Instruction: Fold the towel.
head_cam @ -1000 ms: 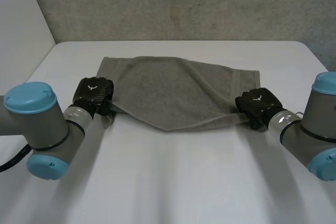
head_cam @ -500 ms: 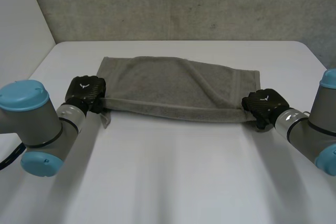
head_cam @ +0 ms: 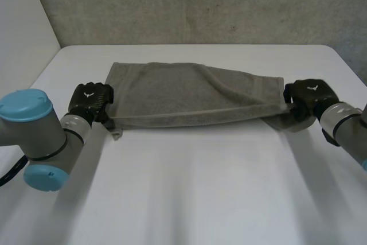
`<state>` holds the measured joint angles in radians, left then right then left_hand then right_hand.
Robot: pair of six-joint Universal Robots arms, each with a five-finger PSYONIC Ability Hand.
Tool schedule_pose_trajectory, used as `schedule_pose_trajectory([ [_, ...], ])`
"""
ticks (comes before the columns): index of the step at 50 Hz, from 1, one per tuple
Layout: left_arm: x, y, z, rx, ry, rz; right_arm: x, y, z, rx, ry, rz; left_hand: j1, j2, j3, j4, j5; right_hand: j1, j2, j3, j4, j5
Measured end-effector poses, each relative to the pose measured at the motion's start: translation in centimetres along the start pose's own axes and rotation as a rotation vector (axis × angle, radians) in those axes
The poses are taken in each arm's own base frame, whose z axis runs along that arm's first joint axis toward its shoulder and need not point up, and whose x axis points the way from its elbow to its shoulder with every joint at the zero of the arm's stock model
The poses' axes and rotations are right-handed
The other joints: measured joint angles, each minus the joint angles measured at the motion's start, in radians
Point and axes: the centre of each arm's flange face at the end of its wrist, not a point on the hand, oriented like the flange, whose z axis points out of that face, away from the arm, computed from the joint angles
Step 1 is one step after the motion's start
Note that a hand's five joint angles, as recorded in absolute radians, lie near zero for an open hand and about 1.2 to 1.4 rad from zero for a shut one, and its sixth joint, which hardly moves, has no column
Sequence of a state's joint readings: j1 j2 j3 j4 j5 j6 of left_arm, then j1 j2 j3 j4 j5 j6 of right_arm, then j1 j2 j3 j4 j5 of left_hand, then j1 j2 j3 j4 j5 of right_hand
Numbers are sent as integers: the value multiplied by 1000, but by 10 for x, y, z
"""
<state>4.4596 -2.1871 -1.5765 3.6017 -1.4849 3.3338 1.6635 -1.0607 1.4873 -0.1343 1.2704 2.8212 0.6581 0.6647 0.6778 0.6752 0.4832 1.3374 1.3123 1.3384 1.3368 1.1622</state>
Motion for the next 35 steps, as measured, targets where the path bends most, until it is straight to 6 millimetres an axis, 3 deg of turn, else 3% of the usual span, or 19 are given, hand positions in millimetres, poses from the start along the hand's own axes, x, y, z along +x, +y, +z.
schedule_pose_trajectory([
  [14,-4,15,14,-23,-63,2,6,-8,-1,35,-6,69,-27,-19,-34,-33,-44,1,0,2,0,0],
  [18,-5,15,15,-25,-66,2,6,-9,-2,36,-5,66,219,220,203,207,196,1,0,2,0,0],
  [20,-5,14,14,-26,-65,2,6,-10,-2,37,-4,64,519,524,503,496,473,1,0,2,0,0],
  [22,-5,13,14,-25,-64,2,6,-10,-2,38,-5,63,651,666,650,654,629,1,0,2,3,0],
  [31,-7,-14,2,16,-57,-3,7,-23,-8,64,1,54,652,681,668,678,650,1,0,2,3,0],
  [35,-10,-44,-10,65,-60,-1,8,-43,-17,91,3,38,652,681,668,678,650,1,0,2,3,0],
])
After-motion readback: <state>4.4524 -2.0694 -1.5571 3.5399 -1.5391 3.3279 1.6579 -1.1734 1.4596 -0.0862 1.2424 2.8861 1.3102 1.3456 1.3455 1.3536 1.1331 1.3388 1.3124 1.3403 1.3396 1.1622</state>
